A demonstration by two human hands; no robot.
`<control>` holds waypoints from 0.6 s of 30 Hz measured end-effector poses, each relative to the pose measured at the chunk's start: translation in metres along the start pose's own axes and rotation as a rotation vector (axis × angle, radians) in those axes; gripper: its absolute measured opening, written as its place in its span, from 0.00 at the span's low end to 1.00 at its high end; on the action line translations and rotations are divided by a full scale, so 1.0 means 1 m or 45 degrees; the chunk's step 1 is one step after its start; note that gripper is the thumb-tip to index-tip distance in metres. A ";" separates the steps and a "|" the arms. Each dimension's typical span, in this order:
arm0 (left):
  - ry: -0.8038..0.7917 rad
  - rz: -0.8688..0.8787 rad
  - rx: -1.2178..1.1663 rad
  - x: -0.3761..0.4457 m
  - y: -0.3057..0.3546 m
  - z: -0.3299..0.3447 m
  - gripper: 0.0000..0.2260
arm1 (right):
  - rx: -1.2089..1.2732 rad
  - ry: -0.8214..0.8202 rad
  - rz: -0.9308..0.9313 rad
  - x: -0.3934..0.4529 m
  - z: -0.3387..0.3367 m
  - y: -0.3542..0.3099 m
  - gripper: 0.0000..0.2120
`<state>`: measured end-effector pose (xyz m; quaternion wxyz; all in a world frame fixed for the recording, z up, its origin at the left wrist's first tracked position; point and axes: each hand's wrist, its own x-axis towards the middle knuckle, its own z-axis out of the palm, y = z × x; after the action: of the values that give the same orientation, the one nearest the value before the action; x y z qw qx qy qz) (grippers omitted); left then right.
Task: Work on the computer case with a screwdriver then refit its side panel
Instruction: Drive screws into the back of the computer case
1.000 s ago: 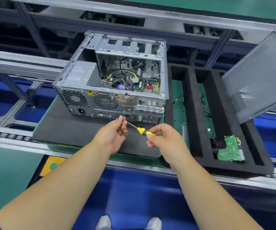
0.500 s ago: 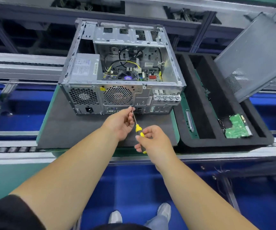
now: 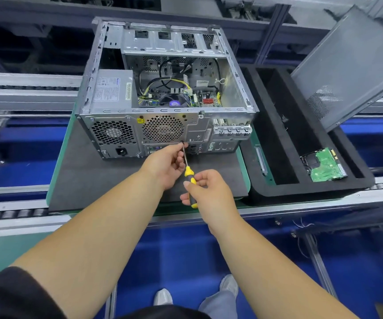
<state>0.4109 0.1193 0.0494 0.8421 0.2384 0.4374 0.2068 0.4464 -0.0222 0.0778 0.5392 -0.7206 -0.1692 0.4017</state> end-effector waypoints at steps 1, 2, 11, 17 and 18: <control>0.001 -0.001 0.008 0.000 0.001 0.001 0.08 | -0.005 0.005 0.002 0.000 0.000 0.000 0.06; 0.005 -0.002 0.016 0.000 0.002 0.001 0.08 | -0.007 0.005 0.011 0.000 0.001 -0.001 0.06; 0.025 0.003 0.057 0.001 0.003 0.001 0.07 | 0.169 -0.003 0.212 0.003 0.003 -0.008 0.02; -0.024 0.051 0.133 0.001 -0.003 -0.004 0.09 | 0.366 0.005 0.527 0.004 0.009 -0.013 0.11; -0.049 0.057 0.127 0.001 -0.004 -0.005 0.09 | 0.433 -0.003 0.569 0.005 0.010 -0.013 0.11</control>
<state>0.4077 0.1179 0.0443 0.8326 0.2936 0.4254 0.1990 0.4445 -0.0078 0.0869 0.5502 -0.6388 0.0634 0.5341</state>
